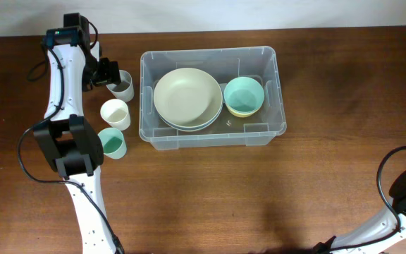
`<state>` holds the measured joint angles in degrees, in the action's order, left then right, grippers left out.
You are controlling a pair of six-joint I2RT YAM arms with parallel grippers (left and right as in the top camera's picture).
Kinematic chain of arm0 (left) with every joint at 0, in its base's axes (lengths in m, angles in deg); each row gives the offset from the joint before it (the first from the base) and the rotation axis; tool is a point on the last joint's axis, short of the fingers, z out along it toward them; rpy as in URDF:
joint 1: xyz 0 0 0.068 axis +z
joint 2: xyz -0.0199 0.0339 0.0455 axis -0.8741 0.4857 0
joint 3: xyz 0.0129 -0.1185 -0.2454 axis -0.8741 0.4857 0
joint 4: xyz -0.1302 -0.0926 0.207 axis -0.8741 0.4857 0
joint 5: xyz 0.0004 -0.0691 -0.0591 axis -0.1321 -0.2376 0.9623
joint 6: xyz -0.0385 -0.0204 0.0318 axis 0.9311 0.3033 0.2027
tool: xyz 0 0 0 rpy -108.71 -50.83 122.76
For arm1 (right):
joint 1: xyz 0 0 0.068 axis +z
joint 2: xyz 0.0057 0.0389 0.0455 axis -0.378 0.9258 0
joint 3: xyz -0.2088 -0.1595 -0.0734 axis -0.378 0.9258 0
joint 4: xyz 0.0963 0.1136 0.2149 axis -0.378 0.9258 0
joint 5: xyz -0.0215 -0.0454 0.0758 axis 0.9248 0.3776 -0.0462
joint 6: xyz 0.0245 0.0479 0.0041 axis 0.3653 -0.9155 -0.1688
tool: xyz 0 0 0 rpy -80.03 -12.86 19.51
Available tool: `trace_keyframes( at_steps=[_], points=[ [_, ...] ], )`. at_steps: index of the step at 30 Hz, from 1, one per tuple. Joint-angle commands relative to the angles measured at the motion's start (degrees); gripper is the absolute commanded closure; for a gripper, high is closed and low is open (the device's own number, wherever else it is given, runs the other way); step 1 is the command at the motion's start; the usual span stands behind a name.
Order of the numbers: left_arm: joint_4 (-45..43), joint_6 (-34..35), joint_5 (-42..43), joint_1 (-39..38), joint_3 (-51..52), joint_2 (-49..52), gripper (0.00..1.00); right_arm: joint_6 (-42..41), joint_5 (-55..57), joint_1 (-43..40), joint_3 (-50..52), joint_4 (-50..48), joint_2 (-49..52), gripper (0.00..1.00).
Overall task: Pack container
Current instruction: 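Move the left gripper back left toward the grey cup, then close the left gripper on the grey cup's rim, then lift the grey cup with the left gripper over the bin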
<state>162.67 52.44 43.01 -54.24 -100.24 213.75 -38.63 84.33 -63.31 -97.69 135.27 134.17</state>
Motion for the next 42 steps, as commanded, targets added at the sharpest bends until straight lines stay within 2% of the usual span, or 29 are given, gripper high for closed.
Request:
trace_keyframes(
  at_steps=[1, 3, 5, 7, 8, 11, 14, 20, 30, 35, 42],
  points=[
    [-0.74, -0.94, -0.59, -0.02, 0.24, -1.38, 0.19, -0.04, 0.52, 0.20, 0.28, -0.04, -0.42, 0.01],
    [-0.74, -0.90, -0.57, -0.02, 0.24, -1.38, 0.42, -0.04, 0.52, 0.20, 0.28, -0.04, -0.42, 0.01],
    [-0.61, -0.72, -0.57, -0.02, 0.24, -1.38, 0.61, -0.04, 0.52, 0.20, 0.28, -0.04, -0.42, 0.01],
    [-0.66, -0.72, -0.59, 0.00, 0.24, -1.38, 0.71, -0.04, 0.52, 0.20, 0.28, -0.04, -0.42, 0.01],
    [-0.70, -0.72, -0.59, -0.02, 0.24, -1.38, 0.73, -0.04, 0.52, 0.20, 0.28, -0.04, -0.42, 0.01],
    [-1.03, -0.72, -0.61, 0.00, 0.24, -1.40, 0.90, -0.02, 0.52, 0.20, 0.28, -0.04, -0.42, 0.01],
    [-1.53, -0.72, -0.61, 0.02, 0.07, -1.42, 0.99, -0.04, 0.52, 0.20, 0.28, -0.04, -0.42, 0.01],
    [-2.84, -0.70, -0.63, 1.09, -2.19, -1.79, 0.99, -0.04, 0.52, 0.20, 0.28, -0.04, -0.42, 0.01],
    [1.27, 2.29, -0.02, 5.38, -18.43, -6.43, 0.99, -0.04, 0.52, 0.20, 0.28, -0.04, -0.42, 0.01],
    [5.44, 2.21, 3.61, 5.09, -22.69, -11.72, 0.99, -0.04, 0.52, 0.20, 0.28, -0.04, -0.42, 0.01],
    [9.42, -1.33, 11.56, 2.36, -22.77, -18.88, 0.99, -0.04, 0.52, 0.20, 0.28, -0.04, -0.42, 0.01]
  ],
)
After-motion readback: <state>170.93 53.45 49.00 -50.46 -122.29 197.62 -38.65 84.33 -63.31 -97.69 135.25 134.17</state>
